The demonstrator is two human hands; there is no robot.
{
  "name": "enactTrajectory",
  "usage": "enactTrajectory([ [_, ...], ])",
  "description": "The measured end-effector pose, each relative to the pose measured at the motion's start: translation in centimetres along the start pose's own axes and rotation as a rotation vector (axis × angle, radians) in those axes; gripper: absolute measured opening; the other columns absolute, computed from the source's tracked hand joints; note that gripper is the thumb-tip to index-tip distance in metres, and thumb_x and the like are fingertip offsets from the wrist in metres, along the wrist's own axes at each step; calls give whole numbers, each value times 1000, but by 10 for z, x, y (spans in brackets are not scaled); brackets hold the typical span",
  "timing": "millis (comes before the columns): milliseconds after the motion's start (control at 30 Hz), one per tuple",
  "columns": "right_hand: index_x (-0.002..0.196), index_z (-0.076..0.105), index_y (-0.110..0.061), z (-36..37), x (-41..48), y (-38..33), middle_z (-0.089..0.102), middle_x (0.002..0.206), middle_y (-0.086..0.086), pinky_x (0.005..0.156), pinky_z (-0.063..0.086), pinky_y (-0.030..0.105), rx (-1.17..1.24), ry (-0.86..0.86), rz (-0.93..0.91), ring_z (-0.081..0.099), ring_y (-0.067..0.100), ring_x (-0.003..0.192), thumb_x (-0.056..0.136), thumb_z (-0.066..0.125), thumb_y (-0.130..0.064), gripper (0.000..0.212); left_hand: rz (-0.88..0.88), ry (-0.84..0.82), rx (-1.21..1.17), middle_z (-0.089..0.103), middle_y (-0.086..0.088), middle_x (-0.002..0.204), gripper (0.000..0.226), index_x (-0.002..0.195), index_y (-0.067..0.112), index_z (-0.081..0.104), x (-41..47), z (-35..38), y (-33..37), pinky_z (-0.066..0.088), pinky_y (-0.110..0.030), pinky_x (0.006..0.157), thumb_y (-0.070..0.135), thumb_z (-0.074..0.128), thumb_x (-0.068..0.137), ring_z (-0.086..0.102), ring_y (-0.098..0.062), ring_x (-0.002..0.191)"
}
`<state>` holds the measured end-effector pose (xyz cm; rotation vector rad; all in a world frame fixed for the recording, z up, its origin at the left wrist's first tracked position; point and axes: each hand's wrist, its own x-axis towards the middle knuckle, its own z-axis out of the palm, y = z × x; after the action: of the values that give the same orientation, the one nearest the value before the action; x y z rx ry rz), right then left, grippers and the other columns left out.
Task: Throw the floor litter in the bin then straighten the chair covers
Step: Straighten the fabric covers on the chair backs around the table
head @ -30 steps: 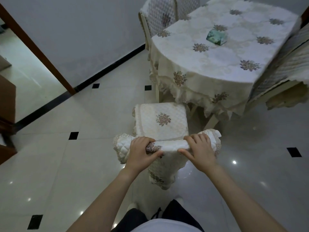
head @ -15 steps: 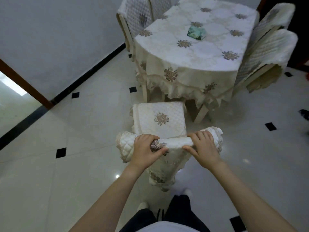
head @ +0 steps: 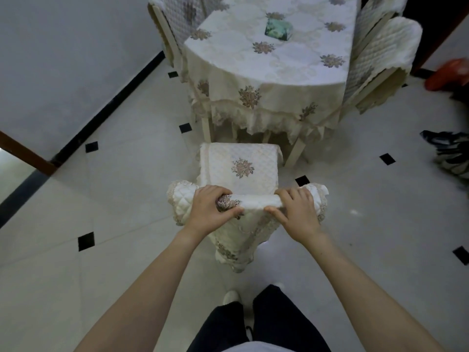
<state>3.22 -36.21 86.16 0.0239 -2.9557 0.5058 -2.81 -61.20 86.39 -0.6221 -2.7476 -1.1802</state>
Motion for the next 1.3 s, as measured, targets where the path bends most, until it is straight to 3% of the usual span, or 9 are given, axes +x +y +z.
enactTrajectory([
  [167,112,60,-20,8,-2,-16,57,101,-1,108,31,50,23,7,26,48,22,98,90,25,-76,70,-8,-25,-26,66,10,85,56,93,20,71,3,-15,-9,43,-37,85,68,71,66,61,-12,85],
  [267,113,60,-20,9,-3,-20,58,102,0,108,30,52,11,5,40,49,23,100,90,24,-75,70,-18,-32,4,63,12,88,57,97,20,70,0,-17,-11,40,-35,89,69,69,67,58,-11,89],
  [367,114,60,-19,11,-4,-26,59,103,2,111,28,52,7,5,63,49,24,102,90,23,-75,71,-64,43,57,63,10,101,59,101,20,67,-9,-15,-13,33,-31,103,69,68,68,54,-9,103],
  [500,118,59,-20,15,-7,-36,57,105,2,113,23,52,22,-17,92,49,25,108,90,23,-75,71,-94,49,86,57,9,110,53,107,21,61,-21,-14,-16,23,-38,116,66,60,78,48,-14,119],
  [633,118,59,-25,17,-9,-49,52,105,-2,114,18,53,78,-5,140,44,21,110,88,34,-69,59,-96,65,9,55,11,101,38,100,21,62,-18,-19,-22,34,-45,103,55,50,89,48,-12,104],
  [833,111,63,-30,17,-3,-66,51,104,-5,114,15,53,99,30,235,43,22,110,89,33,-67,53,-73,43,-36,56,12,94,29,93,22,62,-13,-19,-31,34,-41,97,49,51,90,46,-9,94],
  [1133,108,65,-27,32,11,-97,50,98,-5,112,18,54,89,103,303,43,22,104,90,34,-64,52,-6,-16,-55,55,13,94,34,93,22,62,4,-40,-62,26,-28,91,53,48,89,45,-10,95],
  [1300,103,67,-28,45,23,-116,50,95,-8,110,20,49,124,164,331,44,20,98,89,38,-64,48,19,-20,-63,56,12,92,33,91,22,62,18,-55,-81,28,-29,90,52,49,88,47,-11,93],
])
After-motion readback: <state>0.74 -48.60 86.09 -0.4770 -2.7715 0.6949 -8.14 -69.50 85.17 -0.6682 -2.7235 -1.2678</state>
